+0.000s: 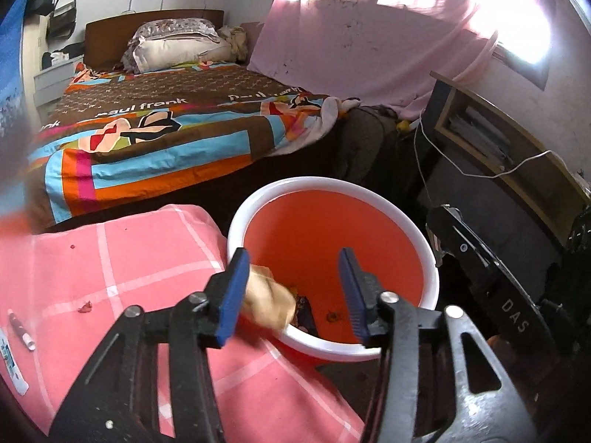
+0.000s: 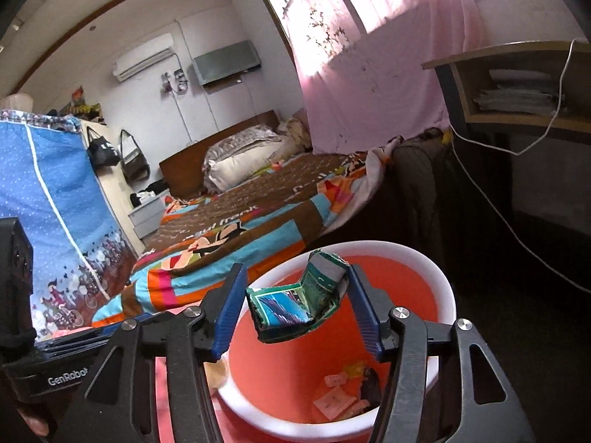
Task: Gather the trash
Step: 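Carry both items over the red bucket and open both grippers, then move both tools back over the table toward the grey sock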
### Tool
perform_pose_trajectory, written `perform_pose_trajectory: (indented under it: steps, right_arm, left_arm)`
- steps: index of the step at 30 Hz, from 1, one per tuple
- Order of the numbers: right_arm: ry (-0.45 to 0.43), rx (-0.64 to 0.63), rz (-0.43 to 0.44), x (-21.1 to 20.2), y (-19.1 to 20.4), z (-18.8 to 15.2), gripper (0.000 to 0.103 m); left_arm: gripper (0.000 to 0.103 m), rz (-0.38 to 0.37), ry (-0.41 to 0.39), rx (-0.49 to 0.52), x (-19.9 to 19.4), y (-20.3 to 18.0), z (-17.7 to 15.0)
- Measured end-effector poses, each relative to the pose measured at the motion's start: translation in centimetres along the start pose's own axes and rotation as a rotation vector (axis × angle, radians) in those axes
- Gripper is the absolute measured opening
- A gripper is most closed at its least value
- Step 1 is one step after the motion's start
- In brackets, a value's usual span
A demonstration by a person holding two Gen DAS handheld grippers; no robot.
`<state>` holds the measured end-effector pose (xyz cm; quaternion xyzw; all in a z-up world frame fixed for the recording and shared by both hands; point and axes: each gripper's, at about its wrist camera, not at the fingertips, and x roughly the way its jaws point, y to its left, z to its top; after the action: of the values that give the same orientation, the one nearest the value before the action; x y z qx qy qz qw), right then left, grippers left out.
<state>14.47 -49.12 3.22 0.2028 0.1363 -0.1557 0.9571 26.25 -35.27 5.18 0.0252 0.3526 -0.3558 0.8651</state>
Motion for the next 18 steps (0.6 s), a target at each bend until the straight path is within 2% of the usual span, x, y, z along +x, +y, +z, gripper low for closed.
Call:
perform_pose_trajectory:
  steps: [9, 11, 14, 16, 18]
  right_arm:
    - [0.01, 0.012, 0.009, 0.2, 0.0, 0.2, 0.071]
    - [0.011, 0.01, 0.015, 0.4, 0.1, 0.2, 0.08]
    - [-0.001, -0.001, 0.032, 0.3, 0.8, 0.2, 0.082]
    - [-0.012, -0.015, 0.041, 0.2, 1.2, 0.2, 0.087]
    - [-0.039, -0.04, 0.054, -0.2, 2.0, 0.1, 0.099]
  left_arm:
    - [0.067, 0.028, -0.049, -0.063, -2.0, 2.0, -0.1]
    - [0.077, 0.041, -0.073, -0.079, -3.0, 2.6, -0.2]
    - [0.089, 0.062, -0.127, -0.101, -4.7, 3.6, -0.5]
    - [0.094, 0.083, -0.172, -0.112, -6.0, 4.3, -0.9]
    - [0.1, 0.11, -0.214, -0.112, -7.2, 4.9, -1.3]
